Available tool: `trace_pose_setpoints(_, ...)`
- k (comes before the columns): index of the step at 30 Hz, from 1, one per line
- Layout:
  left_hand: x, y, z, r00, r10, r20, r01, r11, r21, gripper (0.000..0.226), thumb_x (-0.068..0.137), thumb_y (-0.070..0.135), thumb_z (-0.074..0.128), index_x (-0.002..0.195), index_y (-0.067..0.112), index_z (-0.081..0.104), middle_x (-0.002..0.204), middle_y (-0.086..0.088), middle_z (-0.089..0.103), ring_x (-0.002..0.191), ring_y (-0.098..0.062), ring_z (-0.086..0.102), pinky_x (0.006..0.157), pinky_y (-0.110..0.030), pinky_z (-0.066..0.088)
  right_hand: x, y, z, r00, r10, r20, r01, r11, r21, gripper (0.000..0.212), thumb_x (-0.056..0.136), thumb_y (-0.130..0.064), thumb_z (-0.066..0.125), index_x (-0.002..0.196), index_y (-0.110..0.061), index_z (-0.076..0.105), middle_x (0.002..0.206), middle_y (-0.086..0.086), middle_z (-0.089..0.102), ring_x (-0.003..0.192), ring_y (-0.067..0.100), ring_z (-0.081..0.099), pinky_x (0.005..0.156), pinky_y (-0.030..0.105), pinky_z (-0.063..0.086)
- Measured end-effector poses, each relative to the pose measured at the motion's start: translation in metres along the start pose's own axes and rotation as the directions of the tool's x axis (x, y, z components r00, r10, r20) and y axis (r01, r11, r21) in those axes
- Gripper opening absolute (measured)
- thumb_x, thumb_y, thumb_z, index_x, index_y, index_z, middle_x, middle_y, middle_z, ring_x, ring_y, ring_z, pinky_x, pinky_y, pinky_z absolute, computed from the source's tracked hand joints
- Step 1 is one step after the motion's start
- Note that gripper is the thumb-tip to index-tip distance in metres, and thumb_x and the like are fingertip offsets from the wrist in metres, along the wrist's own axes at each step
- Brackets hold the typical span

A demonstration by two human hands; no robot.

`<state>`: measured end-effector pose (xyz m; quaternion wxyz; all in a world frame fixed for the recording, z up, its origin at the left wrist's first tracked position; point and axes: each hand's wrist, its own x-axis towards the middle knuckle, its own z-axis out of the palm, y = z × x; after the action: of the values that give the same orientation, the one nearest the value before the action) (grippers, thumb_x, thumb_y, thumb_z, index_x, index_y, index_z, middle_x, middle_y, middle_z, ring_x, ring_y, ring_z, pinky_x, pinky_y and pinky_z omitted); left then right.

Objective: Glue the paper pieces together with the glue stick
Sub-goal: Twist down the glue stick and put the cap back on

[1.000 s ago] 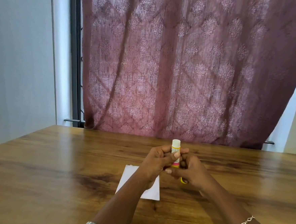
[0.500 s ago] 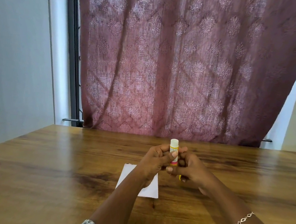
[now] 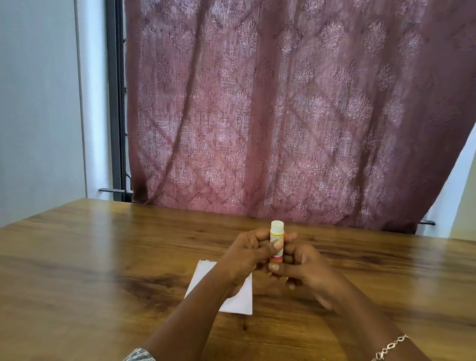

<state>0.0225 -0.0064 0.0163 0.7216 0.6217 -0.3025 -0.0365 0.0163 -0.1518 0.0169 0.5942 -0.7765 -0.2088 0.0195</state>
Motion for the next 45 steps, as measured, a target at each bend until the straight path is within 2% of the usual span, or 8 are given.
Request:
trace_pose_setpoints(9, 0.000, -0.001, 0.002, 0.999, -0.002, 0.048, 0.004, 0.999, -0.044, 0.030, 0.080, 0.018, 0.059, 0.108, 0.011, 0.066, 0.103, 0.006, 0.072, 0.085, -0.017, 0.068, 0.061, -0.031, 0.058, 0.001, -0.002, 0.003, 0.998, -0.047, -0.041, 0.045, 0.998, -0.042, 0.038, 0.068, 0.003, 0.073, 0.100, -0.010, 0.059, 0.076, 0.001, 0.067, 0.063, 0.004, 0.063, 0.048, 0.019, 0.048)
trace_pose_setpoints(17, 0.001, -0.002, -0.002, 1.000, 0.021, 0.000, -0.021, 1.000, -0.005, 0.017, 0.080, 0.021, 0.066, 0.096, 0.022, 0.072, 0.105, -0.006, 0.067, 0.067, -0.025, 0.054, 0.057, -0.033, 0.043, -0.001, -0.003, -0.002, 0.998, -0.044, 0.047, 0.044, 0.999, 0.004, 0.018, 0.081, -0.002, 0.061, 0.095, -0.014, 0.061, 0.074, -0.005, 0.073, 0.062, 0.009, 0.063, 0.043, 0.017, 0.034)
trace_pose_setpoints(22, 0.001, -0.005, -0.001, 0.998, -0.007, 0.057, 0.009, 1.000, -0.026, 0.016, 0.083, 0.013, 0.061, 0.098, 0.011, 0.067, 0.121, -0.004, 0.063, 0.080, -0.018, 0.066, 0.061, -0.028, 0.056, 0.002, 0.002, 0.003, 0.997, -0.074, -0.021, 0.073, 0.996, -0.056, 0.026, 0.070, 0.000, 0.073, 0.088, -0.015, 0.061, 0.070, -0.002, 0.068, 0.061, 0.011, 0.062, 0.052, 0.022, 0.050)
trace_pose_setpoints(29, 0.002, -0.003, -0.007, 0.999, -0.014, 0.036, 0.016, 0.999, -0.029, 0.012, 0.081, 0.009, 0.063, 0.091, 0.013, 0.067, 0.112, 0.007, 0.070, 0.087, -0.017, 0.064, 0.069, -0.028, 0.052, -0.003, -0.005, -0.010, 0.991, 0.004, 0.136, 0.005, 0.998, -0.059, 0.011, 0.083, -0.007, 0.061, 0.094, -0.010, 0.062, 0.081, -0.003, 0.073, 0.072, 0.010, 0.067, 0.047, 0.016, 0.042)
trace_pose_setpoints(33, 0.001, -0.003, -0.006, 0.999, -0.035, 0.020, 0.036, 0.999, -0.025, 0.018, 0.080, -0.006, 0.059, 0.090, 0.007, 0.067, 0.092, 0.005, 0.075, 0.080, -0.011, 0.068, 0.064, -0.025, 0.056, 0.002, 0.003, -0.007, 0.993, 0.006, 0.117, 0.011, 0.989, -0.145, 0.013, 0.076, -0.011, 0.068, 0.089, -0.012, 0.063, 0.089, 0.018, 0.072, 0.082, 0.030, 0.068, 0.052, 0.025, 0.046)
trace_pose_setpoints(37, 0.003, -0.004, -0.007, 1.000, -0.022, -0.010, 0.023, 0.998, 0.052, 0.023, 0.074, -0.010, 0.065, 0.096, -0.009, 0.061, 0.080, 0.001, 0.075, 0.075, -0.012, 0.069, 0.066, -0.024, 0.056, 0.001, -0.001, -0.001, 0.995, -0.044, 0.092, 0.062, 0.978, -0.197, 0.030, 0.070, 0.010, 0.068, 0.064, -0.019, 0.061, 0.066, -0.011, 0.069, 0.059, 0.001, 0.065, 0.052, 0.018, 0.049)
trace_pose_setpoints(40, 0.003, -0.004, -0.004, 0.999, -0.028, -0.039, 0.030, 0.999, 0.030, 0.029, 0.072, -0.016, 0.063, 0.098, -0.009, 0.053, 0.073, 0.000, 0.075, 0.075, -0.007, 0.070, 0.063, -0.021, 0.055, 0.000, -0.003, 0.001, 0.996, -0.086, 0.018, 0.087, 0.963, -0.253, 0.035, 0.064, 0.008, 0.074, 0.053, -0.023, 0.060, 0.073, -0.012, 0.058, 0.052, -0.005, 0.059, 0.048, 0.014, 0.044)
trace_pose_setpoints(45, 0.004, -0.004, -0.004, 0.996, -0.017, -0.089, 0.021, 0.999, 0.044, 0.033, 0.068, -0.012, 0.069, 0.095, -0.004, 0.053, 0.096, -0.027, 0.067, 0.096, -0.029, 0.064, 0.077, -0.034, 0.052, 0.000, -0.005, 0.006, 0.986, -0.158, -0.048, 0.122, 0.893, -0.434, 0.038, 0.060, -0.007, 0.081, 0.056, -0.037, 0.057, 0.076, -0.014, 0.054, 0.062, -0.004, 0.056, 0.053, 0.010, 0.038)
